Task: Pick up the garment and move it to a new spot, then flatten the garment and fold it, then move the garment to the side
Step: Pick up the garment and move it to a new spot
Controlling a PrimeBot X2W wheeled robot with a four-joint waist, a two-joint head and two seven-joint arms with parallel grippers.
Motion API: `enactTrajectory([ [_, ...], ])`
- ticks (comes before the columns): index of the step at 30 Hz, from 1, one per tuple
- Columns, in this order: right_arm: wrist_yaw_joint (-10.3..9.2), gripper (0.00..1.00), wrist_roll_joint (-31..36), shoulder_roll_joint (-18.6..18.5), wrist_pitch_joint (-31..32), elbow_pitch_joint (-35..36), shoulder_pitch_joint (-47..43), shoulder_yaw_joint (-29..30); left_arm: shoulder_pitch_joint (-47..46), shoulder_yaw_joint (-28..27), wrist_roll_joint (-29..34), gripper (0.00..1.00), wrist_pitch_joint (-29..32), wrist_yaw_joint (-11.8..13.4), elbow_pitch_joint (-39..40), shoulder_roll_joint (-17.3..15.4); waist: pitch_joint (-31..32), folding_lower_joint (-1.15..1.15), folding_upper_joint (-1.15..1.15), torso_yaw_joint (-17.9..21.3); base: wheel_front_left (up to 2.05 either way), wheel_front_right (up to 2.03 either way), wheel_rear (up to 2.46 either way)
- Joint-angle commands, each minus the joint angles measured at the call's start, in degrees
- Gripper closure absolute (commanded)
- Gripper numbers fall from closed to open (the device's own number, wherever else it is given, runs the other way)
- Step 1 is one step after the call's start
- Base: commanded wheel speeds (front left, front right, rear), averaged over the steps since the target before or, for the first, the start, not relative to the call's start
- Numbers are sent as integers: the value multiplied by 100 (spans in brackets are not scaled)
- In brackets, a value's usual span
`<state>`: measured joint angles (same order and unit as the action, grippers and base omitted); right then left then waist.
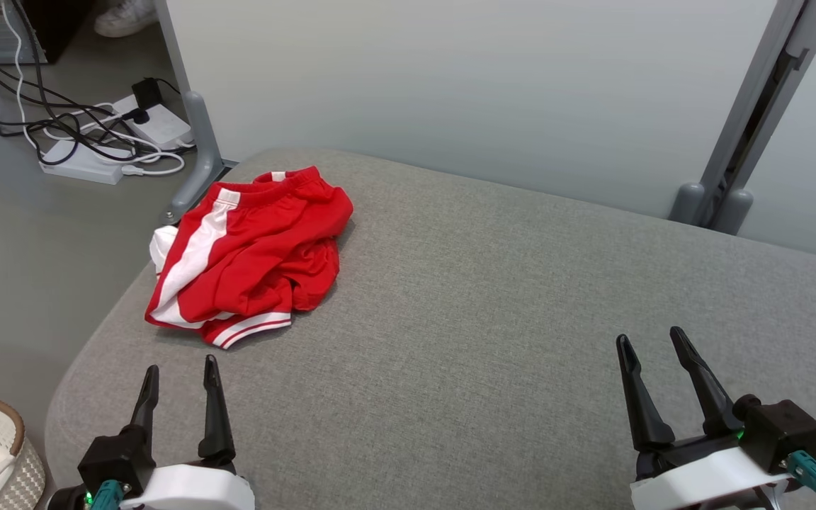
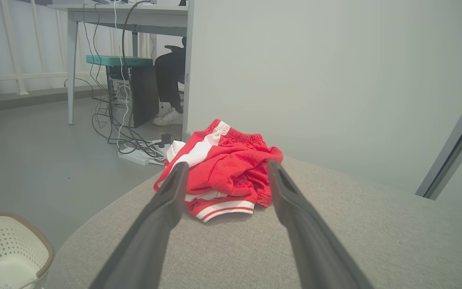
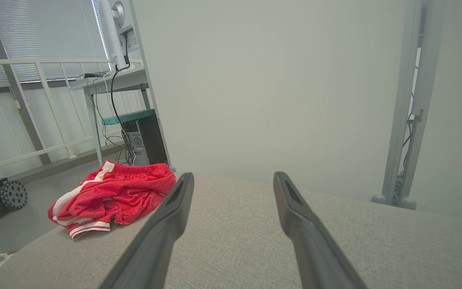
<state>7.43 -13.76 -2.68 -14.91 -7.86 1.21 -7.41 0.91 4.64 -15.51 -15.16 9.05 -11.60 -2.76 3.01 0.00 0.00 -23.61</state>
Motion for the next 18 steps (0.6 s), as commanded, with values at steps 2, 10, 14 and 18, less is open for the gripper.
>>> enactTrajectory([
  [2, 10, 0, 2, -38, -31, 43, 34, 5, -24, -88, 44, 0, -12, -61, -25, -22, -62, 0, 0, 62, 0, 0, 0],
  [10, 10, 0, 241, -41, -31, 249, 252, -76, -478, -527, 85, 0, -12, -419, -370, -97, -581, 0, 0, 384, 0, 0, 0],
  [14, 10, 0, 423, -41, -31, 366, 493, -110, -1011, -709, 46, 0, -12, -620, -722, -317, -986, 0, 0, 562, 0, 0, 0],
  [18, 10, 0, 257, -39, -14, 468, 724, -137, -1716, -764, -6, 0, 212, -841, -1259, -703, -1322, 0, 0, 704, 0, 0, 0],
])
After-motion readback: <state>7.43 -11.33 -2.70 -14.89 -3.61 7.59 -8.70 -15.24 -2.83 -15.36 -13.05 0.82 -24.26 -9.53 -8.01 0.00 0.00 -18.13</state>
